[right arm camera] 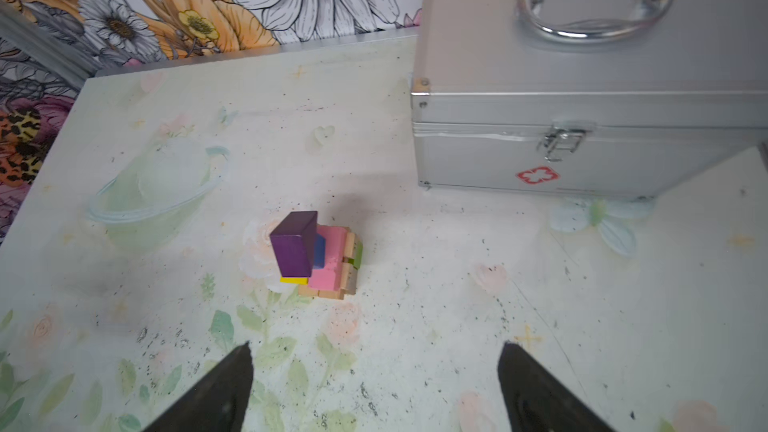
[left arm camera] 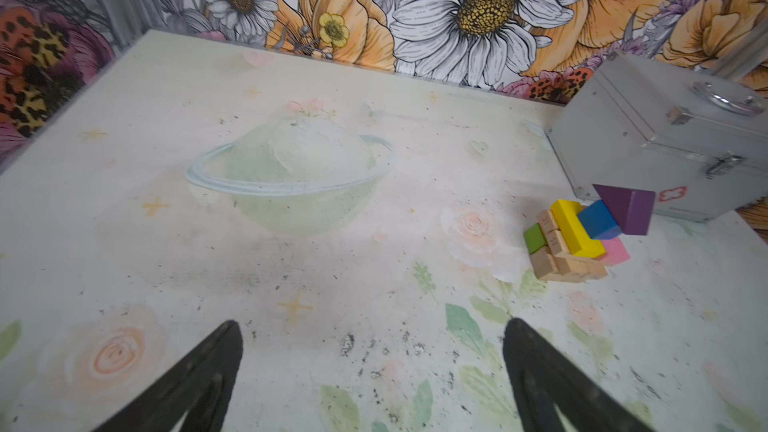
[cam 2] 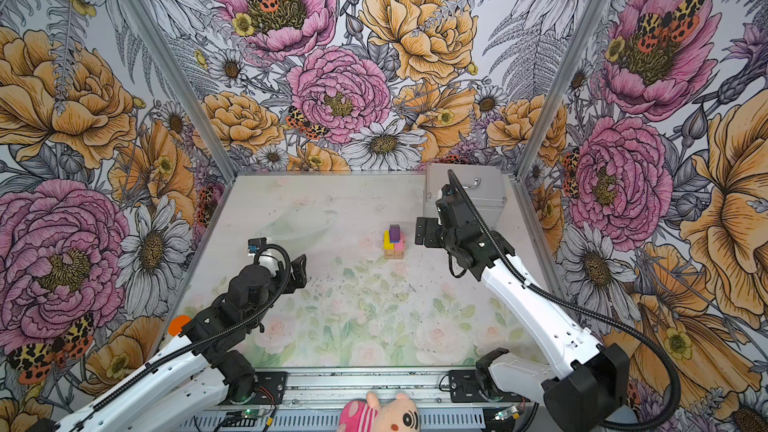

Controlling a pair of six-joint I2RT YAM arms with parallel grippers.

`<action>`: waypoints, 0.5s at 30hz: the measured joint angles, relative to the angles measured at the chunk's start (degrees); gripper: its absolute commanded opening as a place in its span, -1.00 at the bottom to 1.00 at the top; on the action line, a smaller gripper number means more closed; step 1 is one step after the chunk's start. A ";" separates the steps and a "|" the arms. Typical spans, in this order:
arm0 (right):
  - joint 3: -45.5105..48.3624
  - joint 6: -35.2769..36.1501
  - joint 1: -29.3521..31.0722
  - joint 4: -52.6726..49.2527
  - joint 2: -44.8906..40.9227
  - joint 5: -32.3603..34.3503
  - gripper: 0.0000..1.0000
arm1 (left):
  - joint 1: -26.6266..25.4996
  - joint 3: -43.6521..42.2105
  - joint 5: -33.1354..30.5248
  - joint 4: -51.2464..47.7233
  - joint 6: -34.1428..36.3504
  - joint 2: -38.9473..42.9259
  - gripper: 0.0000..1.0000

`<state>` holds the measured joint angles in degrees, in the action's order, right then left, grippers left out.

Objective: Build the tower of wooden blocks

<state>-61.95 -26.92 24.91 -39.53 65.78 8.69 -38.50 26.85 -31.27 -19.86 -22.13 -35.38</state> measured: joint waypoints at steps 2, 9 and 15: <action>3.32 -0.55 -0.79 -0.26 -2.49 2.64 1.00 | 0.00 -2.23 -3.02 1.95 2.25 1.68 0.98; 13.64 -1.22 -3.93 1.68 -10.45 12.83 1.00 | 5.53 -9.20 -7.67 17.03 14.38 2.05 0.98; 27.78 2.32 -5.14 13.18 -15.56 20.02 0.99 | 18.56 -10.75 -0.90 26.69 16.35 -2.78 0.98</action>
<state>-34.17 -24.60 19.77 -26.35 50.22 28.71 -19.94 16.10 -32.16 6.83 -5.78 -38.15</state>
